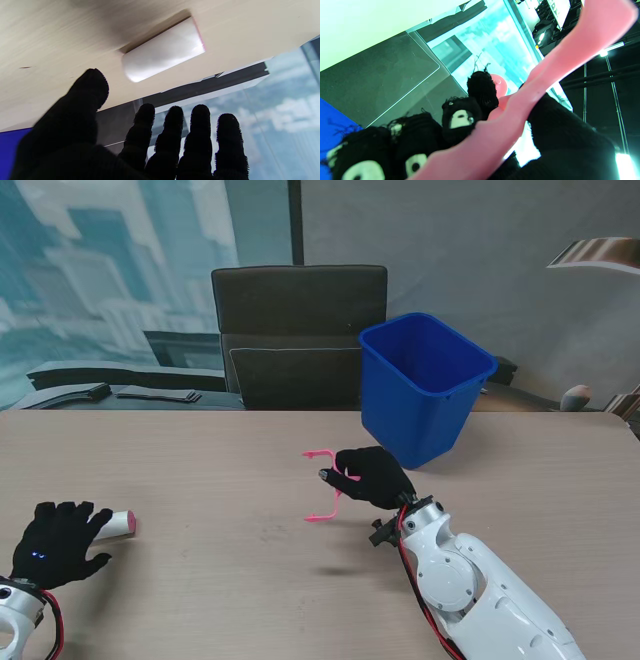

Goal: Replace a lint-roller refill

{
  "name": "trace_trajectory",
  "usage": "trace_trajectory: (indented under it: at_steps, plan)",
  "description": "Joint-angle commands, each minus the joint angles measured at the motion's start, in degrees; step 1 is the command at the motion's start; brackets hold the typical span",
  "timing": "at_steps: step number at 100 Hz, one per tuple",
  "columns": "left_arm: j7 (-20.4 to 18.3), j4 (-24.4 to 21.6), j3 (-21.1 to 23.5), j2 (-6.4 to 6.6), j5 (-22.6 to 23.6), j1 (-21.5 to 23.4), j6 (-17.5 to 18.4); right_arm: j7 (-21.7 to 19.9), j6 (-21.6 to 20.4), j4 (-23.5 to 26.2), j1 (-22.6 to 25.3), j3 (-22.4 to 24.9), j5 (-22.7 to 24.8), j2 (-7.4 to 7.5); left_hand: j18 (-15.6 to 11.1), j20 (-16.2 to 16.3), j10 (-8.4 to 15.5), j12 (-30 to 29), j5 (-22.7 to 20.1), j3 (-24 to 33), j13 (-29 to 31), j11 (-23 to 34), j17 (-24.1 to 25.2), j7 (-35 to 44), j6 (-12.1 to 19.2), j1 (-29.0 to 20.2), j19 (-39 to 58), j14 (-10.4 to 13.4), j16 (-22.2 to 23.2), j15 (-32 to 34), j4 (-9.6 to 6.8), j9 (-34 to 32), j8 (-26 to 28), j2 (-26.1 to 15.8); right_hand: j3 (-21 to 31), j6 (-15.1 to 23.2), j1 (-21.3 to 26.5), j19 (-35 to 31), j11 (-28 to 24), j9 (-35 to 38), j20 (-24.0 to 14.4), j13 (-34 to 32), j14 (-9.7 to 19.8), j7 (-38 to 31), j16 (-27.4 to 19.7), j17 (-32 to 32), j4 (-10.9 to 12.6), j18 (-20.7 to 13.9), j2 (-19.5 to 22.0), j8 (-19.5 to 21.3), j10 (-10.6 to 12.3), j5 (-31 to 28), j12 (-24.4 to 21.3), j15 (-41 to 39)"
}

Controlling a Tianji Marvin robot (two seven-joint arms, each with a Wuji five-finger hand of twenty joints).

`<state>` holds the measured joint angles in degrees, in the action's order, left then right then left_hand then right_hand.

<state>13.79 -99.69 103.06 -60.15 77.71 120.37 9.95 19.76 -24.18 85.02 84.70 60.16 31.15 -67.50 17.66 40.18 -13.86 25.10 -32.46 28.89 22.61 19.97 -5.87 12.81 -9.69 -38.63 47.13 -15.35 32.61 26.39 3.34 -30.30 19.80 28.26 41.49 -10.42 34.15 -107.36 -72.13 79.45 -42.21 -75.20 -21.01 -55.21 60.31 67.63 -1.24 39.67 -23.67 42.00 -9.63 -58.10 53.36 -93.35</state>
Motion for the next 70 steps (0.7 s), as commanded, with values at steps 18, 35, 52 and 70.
trace_trajectory:
  at_steps: [18,35,52,70]
  plan:
    - [1.85,5.14,-2.16,0.48,1.12,-3.94,-4.88,-0.99,-0.26,0.14,-0.01,-0.21,-0.14,-0.11,-0.58,2.38,-2.87,-0.81,0.42,-2.09,-4.34,-0.91,2.0,-1.66,-2.22,0.65,-2.21,-1.09,0.41,-1.56,0.61,4.06,1.25,-0.3,11.41,2.45,7.25,-12.62,-8.07,3.54,-0.07,-0.75,38.63,-0.17,1.37,2.07,2.24,-44.82,-1.41,-0.71,6.2,0.63,2.53,-8.03]
    - [2.13,7.04,-3.23,0.93,2.78,-5.44,-6.24,-1.18,-0.12,0.0,-0.15,-0.35,-0.39,-0.13,-0.89,2.98,-2.99,-0.67,-0.35,-2.25,-5.44,-1.06,2.44,-1.43,-1.89,0.16,-2.57,-1.05,0.48,-1.79,0.4,5.05,1.46,-0.12,11.47,2.45,7.32,-12.62,-8.07,3.54,-0.05,-0.76,38.7,-0.21,1.31,2.07,2.22,-44.83,-1.44,-0.81,6.2,0.64,2.53,-7.96]
    - [0.45,7.79,-4.18,1.13,3.21,-6.51,-7.13,-1.17,-0.14,-0.08,-0.21,-0.42,-0.45,-0.15,-1.55,3.07,-3.51,-1.24,-0.96,-2.42,-8.68,-2.69,4.03,-1.07,-1.91,0.17,-4.06,-0.81,-0.06,-3.46,0.38,8.66,1.7,-0.21,11.41,2.38,7.22,-12.62,-8.07,3.54,0.04,-0.77,38.75,-0.25,1.29,2.05,2.09,-44.85,-1.33,-0.89,6.24,0.64,2.53,-7.94]
    - [1.05,9.93,-5.96,1.45,4.11,-8.38,-8.86,-1.19,-0.18,-0.19,-0.26,-0.43,-0.51,-0.15,-1.71,3.39,-3.81,-2.4,-1.78,-2.38,-10.43,-4.54,4.62,-0.58,-1.81,0.08,-5.03,-0.72,-0.77,-4.89,0.3,11.06,2.01,-0.31,11.41,2.46,7.19,-12.62,-8.07,3.54,0.22,-0.74,38.6,-0.27,1.4,2.02,2.03,-44.89,-1.32,-0.93,6.25,0.67,2.53,-8.09]
